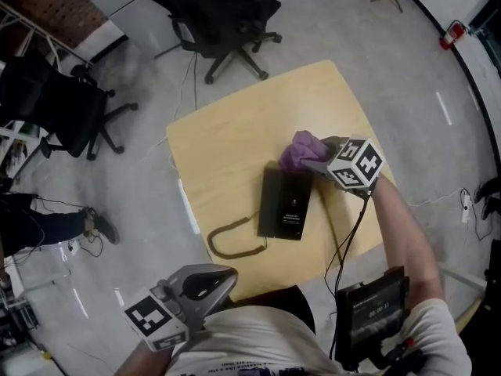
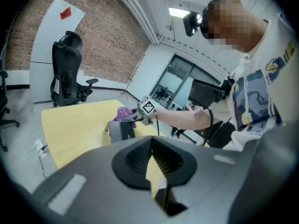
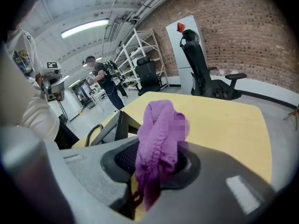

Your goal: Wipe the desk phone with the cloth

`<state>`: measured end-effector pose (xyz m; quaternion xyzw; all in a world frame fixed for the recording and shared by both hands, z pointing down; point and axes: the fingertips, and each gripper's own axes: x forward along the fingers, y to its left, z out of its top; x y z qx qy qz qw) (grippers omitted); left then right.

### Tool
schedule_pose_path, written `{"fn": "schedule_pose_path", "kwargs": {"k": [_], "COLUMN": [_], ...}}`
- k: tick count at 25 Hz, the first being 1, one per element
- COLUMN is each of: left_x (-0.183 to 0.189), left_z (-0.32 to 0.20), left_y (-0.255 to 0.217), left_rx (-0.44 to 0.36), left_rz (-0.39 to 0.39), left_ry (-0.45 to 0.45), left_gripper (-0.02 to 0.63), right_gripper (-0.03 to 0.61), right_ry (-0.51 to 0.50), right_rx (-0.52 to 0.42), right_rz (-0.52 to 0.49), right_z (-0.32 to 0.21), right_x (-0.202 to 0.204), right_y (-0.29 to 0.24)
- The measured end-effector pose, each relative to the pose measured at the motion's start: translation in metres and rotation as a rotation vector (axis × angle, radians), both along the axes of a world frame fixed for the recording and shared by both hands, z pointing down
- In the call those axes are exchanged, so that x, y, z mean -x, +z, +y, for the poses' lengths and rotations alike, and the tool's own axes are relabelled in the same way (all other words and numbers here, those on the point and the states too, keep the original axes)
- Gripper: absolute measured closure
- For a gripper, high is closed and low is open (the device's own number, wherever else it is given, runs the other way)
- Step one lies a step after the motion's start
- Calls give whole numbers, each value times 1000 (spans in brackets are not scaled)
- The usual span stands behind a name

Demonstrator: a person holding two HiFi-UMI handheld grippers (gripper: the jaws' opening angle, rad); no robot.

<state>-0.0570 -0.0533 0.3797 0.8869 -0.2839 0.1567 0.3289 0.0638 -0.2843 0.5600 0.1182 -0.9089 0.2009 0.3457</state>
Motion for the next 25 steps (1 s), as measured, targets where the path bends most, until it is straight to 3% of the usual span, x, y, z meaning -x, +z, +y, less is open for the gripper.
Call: {"fn": "schedule_pose_path", "kwargs": {"k": [5, 8, 15, 19, 25], "left_x": [0, -1, -4, -13, -18], "left_z": [0, -3, -1, -2, 8], "left_y": [4, 2, 9, 5, 3], "left_rx": [14, 6, 11, -2, -10], "left_rz": [-4, -5, -4, 19, 24], "left_ry": [10, 27, 96, 139, 213], "left_gripper": [606, 606, 606, 606, 606], "right_gripper": [469, 469, 469, 469, 469], "right_ry": [42, 119, 464, 599, 722], "right_rx": [-24, -50, -11, 33, 157], "right_rz": [50, 69, -138, -233, -384], "right_z": [-7, -15, -15, 14, 50], "right_x": [-6, -18, -53, -64, -49], "right_y": [18, 21, -8, -11, 0]}}
